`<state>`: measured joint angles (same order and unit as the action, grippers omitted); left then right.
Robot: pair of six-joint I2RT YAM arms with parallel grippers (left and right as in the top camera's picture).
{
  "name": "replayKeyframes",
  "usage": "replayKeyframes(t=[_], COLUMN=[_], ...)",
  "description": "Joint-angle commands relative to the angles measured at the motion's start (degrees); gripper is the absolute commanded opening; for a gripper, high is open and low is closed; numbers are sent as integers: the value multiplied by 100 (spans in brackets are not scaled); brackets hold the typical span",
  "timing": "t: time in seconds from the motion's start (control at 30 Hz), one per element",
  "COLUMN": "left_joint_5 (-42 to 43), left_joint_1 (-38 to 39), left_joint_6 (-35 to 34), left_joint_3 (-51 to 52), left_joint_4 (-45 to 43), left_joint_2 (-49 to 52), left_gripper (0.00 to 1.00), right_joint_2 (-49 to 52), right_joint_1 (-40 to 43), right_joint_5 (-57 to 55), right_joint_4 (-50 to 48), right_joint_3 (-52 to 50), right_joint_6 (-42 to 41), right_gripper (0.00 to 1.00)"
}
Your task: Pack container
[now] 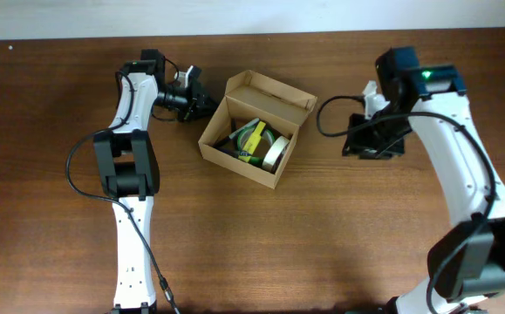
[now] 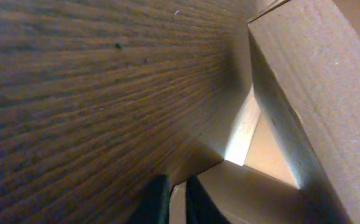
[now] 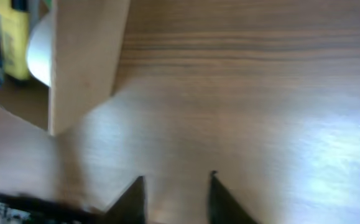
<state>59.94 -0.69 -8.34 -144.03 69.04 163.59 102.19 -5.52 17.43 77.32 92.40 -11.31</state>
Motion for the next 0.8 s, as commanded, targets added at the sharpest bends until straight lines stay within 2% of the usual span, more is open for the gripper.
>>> replayKeyframes(t=[0.0,0.2,0.4,0.77], left_joint_5=[-275,7,72,201], left_joint_1=[-46,7,173,560], left_joint_6=[-76,-76,-57,-55], left_joint_3=[72,72,72,72], left_joint_4=[68,94,264,282], left_joint_2=[142,142,142,142], left_gripper=[5,3,2,2], right_joint_2=[79,492,1145,1969], right_joint_1=[-9,-9,-9,-9], right_joint_5=[684,1069,1847,2465], right_joint_4=[-389,-1027,-1558,-1989], right_joint_3=[-240,-348,-348,-348], right_joint_6=[-37,-238,-271,-251], right_gripper=[20,8,7,4])
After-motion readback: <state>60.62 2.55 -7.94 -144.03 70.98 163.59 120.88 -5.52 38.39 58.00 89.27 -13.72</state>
